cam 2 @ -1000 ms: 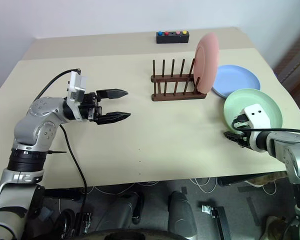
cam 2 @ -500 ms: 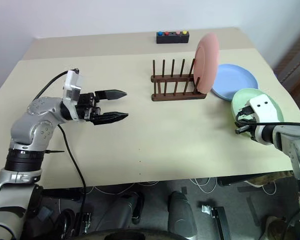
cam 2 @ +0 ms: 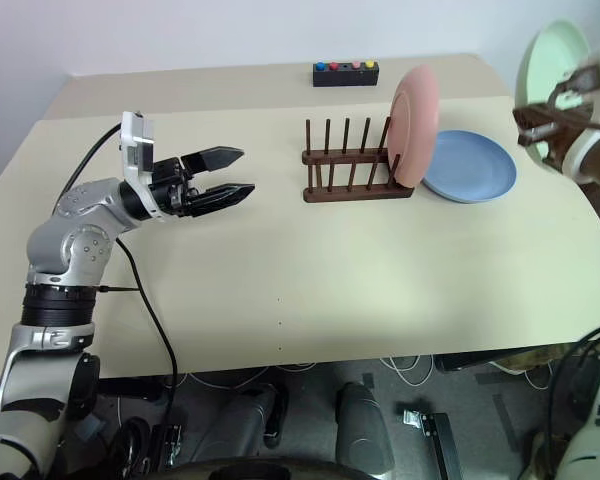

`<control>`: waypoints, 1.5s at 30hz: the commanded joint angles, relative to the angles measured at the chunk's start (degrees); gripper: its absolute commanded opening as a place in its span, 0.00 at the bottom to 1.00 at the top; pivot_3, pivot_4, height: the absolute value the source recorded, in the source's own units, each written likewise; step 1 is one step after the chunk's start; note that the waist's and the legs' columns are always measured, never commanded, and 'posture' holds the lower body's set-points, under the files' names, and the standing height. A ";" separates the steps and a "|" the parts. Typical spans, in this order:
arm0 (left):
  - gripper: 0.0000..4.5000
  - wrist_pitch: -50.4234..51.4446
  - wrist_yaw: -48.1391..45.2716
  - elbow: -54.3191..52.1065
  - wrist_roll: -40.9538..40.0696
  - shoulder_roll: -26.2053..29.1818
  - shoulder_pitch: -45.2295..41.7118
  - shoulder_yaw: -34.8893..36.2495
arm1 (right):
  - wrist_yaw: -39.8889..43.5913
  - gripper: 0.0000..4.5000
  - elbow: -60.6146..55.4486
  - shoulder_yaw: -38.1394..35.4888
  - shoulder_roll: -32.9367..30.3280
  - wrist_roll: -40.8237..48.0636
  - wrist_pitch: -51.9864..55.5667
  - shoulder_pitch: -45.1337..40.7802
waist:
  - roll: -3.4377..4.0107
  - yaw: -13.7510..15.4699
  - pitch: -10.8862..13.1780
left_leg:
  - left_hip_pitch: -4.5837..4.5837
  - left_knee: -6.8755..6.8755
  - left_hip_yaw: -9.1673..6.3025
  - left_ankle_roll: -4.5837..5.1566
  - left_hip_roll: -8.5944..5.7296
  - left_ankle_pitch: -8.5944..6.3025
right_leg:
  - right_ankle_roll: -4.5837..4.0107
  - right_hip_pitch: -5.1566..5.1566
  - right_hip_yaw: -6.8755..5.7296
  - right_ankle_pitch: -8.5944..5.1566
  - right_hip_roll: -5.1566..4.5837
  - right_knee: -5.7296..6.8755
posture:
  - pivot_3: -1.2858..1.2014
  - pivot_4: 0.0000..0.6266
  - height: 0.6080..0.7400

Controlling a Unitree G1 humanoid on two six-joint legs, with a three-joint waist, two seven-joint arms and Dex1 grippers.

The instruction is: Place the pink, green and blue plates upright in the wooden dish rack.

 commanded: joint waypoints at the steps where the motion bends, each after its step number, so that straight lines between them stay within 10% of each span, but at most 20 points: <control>1: 0.89 -4.80 2.05 0.60 3.31 -0.19 -1.01 0.97 | 0.02 0.01 -0.09 -3.07 5.51 5.75 -5.73 -8.18 | 0.01 -0.24 0.00 | 0.00 -0.01 0.02 0.00 0.00 0.00 | 0.00 -0.01 0.03 0.00 0.00 0.01 | 0.52 0.24 1.00; 17: 0.89 -2.77 4.09 -3.10 1.55 -0.03 1.89 2.84 | 3.40 0.01 13.23 -6.20 23.09 30.30 -8.50 -20.69 | -0.01 -0.30 -0.01 | -0.02 -0.01 -0.04 0.00 -0.03 0.01 | 0.00 -0.09 0.02 0.01 0.00 0.12 | 0.52 0.24 1.00; 45: 0.89 1.27 2.00 -8.83 -1.32 2.16 5.72 2.85 | 18.31 0.01 34.05 2.15 23.94 20.71 -13.72 -18.12 | 0.02 -0.40 0.01 | -0.03 -0.03 -0.01 -0.01 -0.02 0.01 | 0.00 -0.13 0.03 0.01 0.02 0.12 | 0.52 0.24 1.00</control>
